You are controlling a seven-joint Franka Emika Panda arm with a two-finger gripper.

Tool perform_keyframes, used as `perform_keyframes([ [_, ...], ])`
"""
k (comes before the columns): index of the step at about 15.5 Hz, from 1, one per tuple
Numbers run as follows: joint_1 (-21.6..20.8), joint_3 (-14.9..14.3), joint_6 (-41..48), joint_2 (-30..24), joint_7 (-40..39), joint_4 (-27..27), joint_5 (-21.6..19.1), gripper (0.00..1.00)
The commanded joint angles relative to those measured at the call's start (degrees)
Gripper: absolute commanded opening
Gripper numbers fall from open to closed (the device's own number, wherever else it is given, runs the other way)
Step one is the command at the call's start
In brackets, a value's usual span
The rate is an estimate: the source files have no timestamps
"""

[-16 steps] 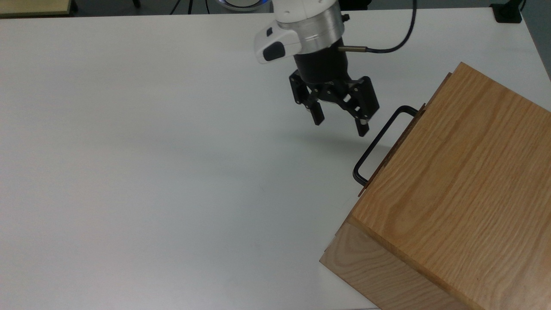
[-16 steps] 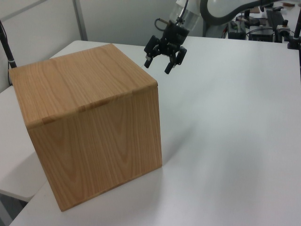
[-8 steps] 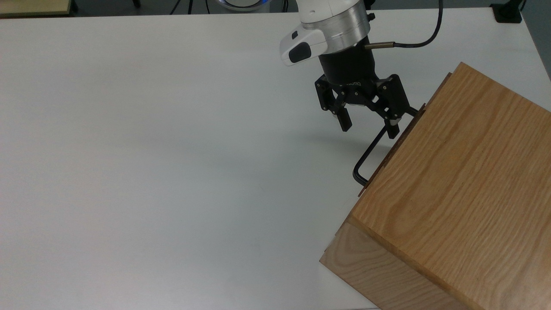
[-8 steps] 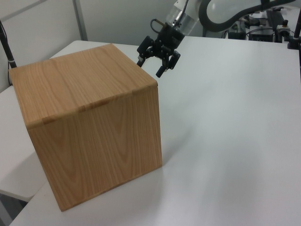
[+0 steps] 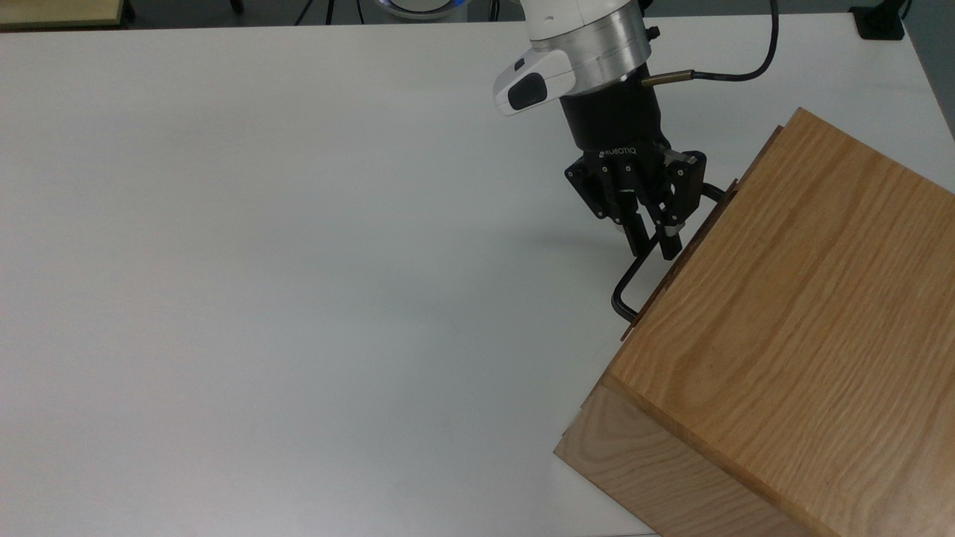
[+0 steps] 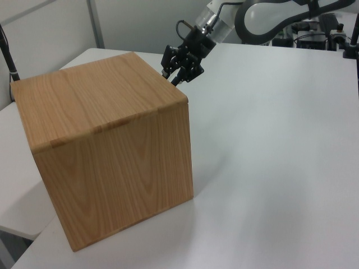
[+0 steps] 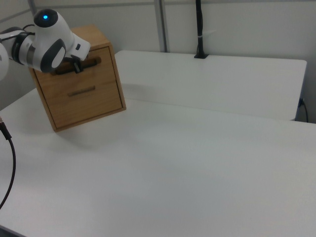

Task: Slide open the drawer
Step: 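Lower the gripper onto the black handle and close it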

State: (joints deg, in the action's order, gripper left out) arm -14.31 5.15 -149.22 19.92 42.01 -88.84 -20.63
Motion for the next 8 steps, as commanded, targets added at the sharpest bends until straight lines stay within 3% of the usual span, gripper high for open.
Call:
perform_keyframes([
  [1, -0.37, 0.39, -1.07, 0.12, 0.45, -0.01, -1.17, 0.01],
  [3, -0.37, 0.47, -0.98, 0.12, 0.36, -0.1, -1.17, 0.05],
  [4, -0.45, 0.47, -0.9, 0.12, 0.36, -0.1, -1.25, 0.14],
  [8, 0.24, 2.4, -0.54, 0.03, 0.53, -0.19, -1.43, 0.17],
])
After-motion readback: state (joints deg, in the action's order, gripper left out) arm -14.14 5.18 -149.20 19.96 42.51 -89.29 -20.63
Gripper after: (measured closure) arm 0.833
